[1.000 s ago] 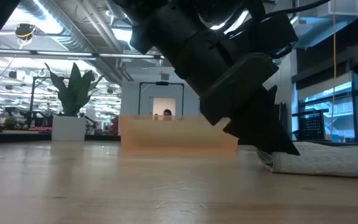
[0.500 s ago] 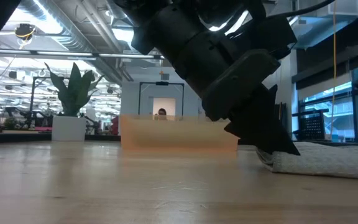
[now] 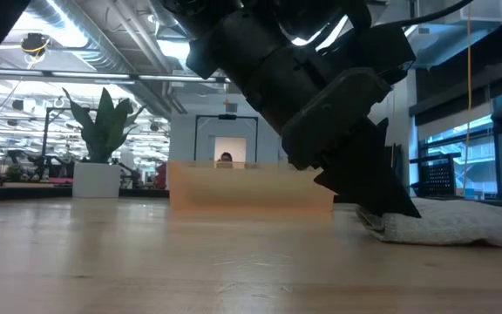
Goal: Roll microfiber towels into tight, uniform cylinder then place into a basket
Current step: Roll the gray microfiber towel
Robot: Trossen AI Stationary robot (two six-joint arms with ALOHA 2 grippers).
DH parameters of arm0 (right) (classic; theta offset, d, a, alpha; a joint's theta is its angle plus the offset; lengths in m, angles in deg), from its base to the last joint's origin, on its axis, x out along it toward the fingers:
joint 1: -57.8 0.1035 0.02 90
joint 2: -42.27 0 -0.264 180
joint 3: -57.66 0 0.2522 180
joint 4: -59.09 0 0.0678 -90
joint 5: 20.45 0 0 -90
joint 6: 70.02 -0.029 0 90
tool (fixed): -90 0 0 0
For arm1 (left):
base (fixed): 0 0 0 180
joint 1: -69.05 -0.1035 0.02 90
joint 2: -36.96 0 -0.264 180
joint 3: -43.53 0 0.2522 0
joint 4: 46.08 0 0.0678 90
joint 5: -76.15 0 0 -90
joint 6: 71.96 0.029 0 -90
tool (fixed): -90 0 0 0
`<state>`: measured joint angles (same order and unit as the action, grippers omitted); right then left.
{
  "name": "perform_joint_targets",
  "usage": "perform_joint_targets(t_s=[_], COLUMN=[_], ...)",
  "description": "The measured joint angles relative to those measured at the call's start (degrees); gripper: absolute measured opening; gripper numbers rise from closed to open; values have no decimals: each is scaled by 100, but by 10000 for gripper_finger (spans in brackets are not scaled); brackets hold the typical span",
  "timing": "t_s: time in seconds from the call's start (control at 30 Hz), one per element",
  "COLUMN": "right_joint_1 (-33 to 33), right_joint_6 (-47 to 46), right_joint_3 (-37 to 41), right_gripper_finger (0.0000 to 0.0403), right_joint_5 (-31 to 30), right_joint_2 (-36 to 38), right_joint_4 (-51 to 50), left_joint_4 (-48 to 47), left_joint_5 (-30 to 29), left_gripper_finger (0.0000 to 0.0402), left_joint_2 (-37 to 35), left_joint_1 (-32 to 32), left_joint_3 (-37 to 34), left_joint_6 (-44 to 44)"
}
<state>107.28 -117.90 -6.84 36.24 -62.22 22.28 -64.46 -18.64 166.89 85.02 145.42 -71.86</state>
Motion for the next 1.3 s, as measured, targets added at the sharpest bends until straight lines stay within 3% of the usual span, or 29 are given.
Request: perform_joint_targets(t_s=[0.17, 0.47, 0.83, 1.07, 1.3], right_joint_1=[-86, -105, -113, -96, -92], right_joint_6=[-188, -254, -400, -138, 149], right_joint_3=[2, 15, -240, -907, -1209], right_gripper_finger=[148, 15, 7, 6, 6], right_joint_5=[-27, -159, 244, 1175, 1360], right_joint_2=[-2, -15, -11, -33, -33], right_joint_4=[-91, -286, -417, -1006, -1038], left_joint_4=[0, -1, -84, -602, -1202], left_joint_5=[4, 7, -27, -61, -682], left_gripper_finger=[75, 75, 75, 75, 75], left_joint_2=[0, 2, -67, -382, -770], left_joint_1=[2, 4, 9, 42, 87], left_joint_3=[-2, -4, -2, -4, 0], left_joint_6=[0, 2, 4, 1, 49])
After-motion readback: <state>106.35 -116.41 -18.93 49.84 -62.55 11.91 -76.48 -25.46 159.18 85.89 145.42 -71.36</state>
